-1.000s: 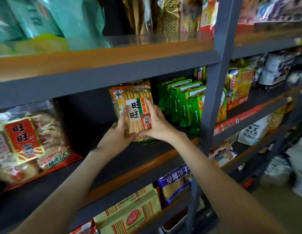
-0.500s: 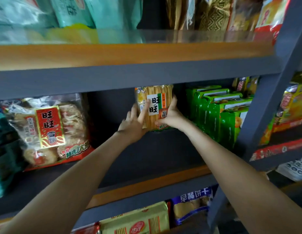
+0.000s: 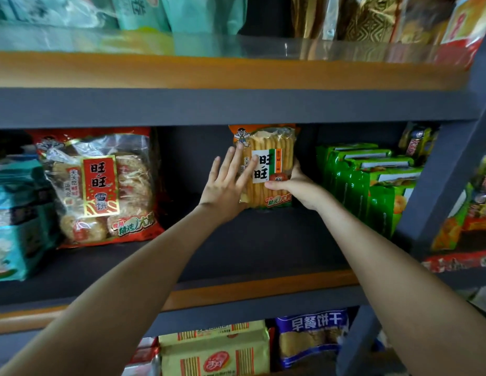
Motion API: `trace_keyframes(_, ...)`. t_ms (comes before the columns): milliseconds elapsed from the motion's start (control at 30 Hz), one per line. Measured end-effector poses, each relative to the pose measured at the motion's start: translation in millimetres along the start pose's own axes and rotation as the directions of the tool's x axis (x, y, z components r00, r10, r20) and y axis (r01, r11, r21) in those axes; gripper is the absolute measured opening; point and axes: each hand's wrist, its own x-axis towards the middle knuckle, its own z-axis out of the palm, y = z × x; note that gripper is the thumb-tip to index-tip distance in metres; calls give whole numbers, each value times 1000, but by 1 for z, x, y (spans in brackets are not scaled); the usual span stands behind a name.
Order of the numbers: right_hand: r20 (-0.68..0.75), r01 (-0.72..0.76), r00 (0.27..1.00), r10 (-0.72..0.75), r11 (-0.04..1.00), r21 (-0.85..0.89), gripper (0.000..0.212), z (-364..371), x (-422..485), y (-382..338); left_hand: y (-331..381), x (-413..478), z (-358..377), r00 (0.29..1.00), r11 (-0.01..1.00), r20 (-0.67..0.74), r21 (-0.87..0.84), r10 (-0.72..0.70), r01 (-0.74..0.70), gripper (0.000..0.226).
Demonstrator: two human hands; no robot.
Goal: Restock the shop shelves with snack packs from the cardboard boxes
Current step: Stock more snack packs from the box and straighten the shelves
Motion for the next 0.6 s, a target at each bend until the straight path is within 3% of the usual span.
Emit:
trace_keyframes(67,6,-2,1000,2,1000,18,141,2,4,3,-1,-3,0,999,1000,-35,6,16,-16,113)
trace_keyframes(167,23,22,999,-22,1000,20,133,3,5,4,-3,-7,1,994,999,-106,44,28,-23,114)
trace_keyframes(333,-62,152,985,-159,983,-108,132,1,-5,4,-3,-8,-2,998,993,-57,113,32,-26,106)
trace_keyframes(467,-148,380,869,-471,830,-408,141,2,-10,6,1,-5,4,991,986,-127,166,31,-9,106)
trace_keyframes(600,-96,378,786,-611,597,-707,138,1,-15,-1,8,3,8,994,986,-107,164,37,-19,103)
